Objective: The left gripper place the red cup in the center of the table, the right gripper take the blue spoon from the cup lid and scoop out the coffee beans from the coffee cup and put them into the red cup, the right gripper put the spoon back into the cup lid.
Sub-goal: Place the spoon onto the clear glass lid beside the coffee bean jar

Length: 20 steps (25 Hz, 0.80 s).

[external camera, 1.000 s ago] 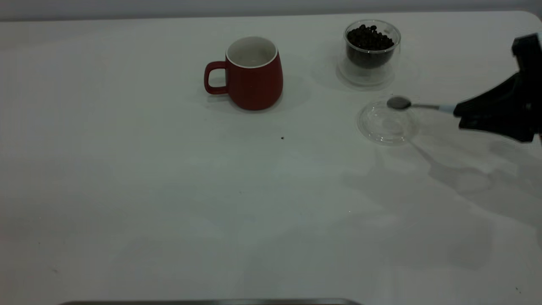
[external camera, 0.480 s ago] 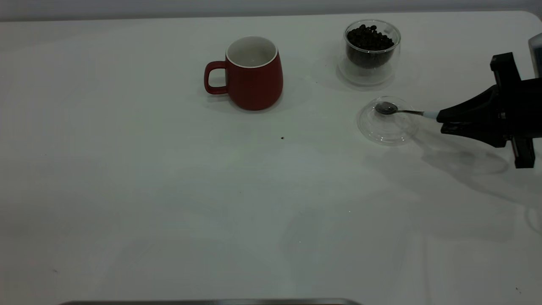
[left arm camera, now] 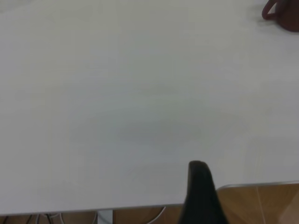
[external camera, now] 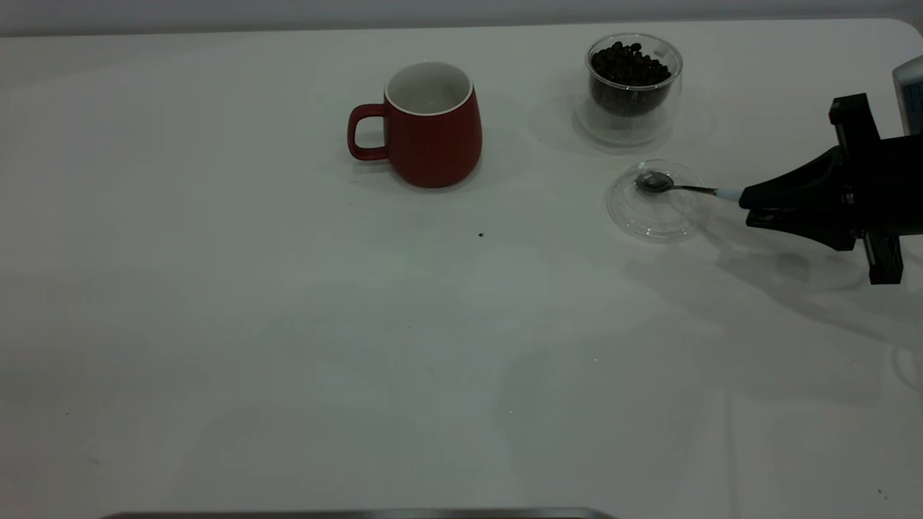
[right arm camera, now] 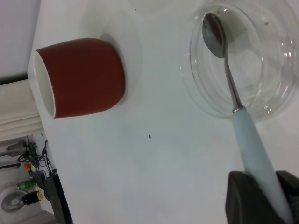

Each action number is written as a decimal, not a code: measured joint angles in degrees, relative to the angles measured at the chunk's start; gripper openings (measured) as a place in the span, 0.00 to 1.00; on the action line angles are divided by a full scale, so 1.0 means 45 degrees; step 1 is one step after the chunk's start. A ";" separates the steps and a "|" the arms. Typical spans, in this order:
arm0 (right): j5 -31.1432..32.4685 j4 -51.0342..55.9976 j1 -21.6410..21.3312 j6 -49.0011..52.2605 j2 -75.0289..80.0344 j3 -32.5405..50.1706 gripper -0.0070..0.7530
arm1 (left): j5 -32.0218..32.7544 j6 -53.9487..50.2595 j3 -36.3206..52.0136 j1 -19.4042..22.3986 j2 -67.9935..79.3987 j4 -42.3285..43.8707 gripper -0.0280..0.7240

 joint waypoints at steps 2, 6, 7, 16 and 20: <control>0.0092 0.0000 0.0000 -0.0031 0.0000 0.0000 0.19 | 0.0000 0.0000 0.0000 0.0000 0.0000 0.0000 0.82; 0.0611 0.0000 0.0000 -0.0056 0.0000 0.0000 0.30 | 0.0000 0.0000 0.0000 0.0000 0.0000 0.0000 0.82; 0.0705 0.0000 0.0000 -0.0071 0.0000 0.0000 0.33 | 0.0000 0.0000 0.0000 0.0000 0.0000 0.0000 0.82; 0.0585 -0.0356 0.0000 0.0074 0.0000 0.0000 0.50 | 0.0000 0.0000 0.0000 0.0000 0.0000 0.0000 0.82; -0.0068 -0.0646 0.0000 0.0493 0.0000 0.0000 0.61 | 0.0000 0.0000 0.0000 0.0000 0.0000 0.0000 0.82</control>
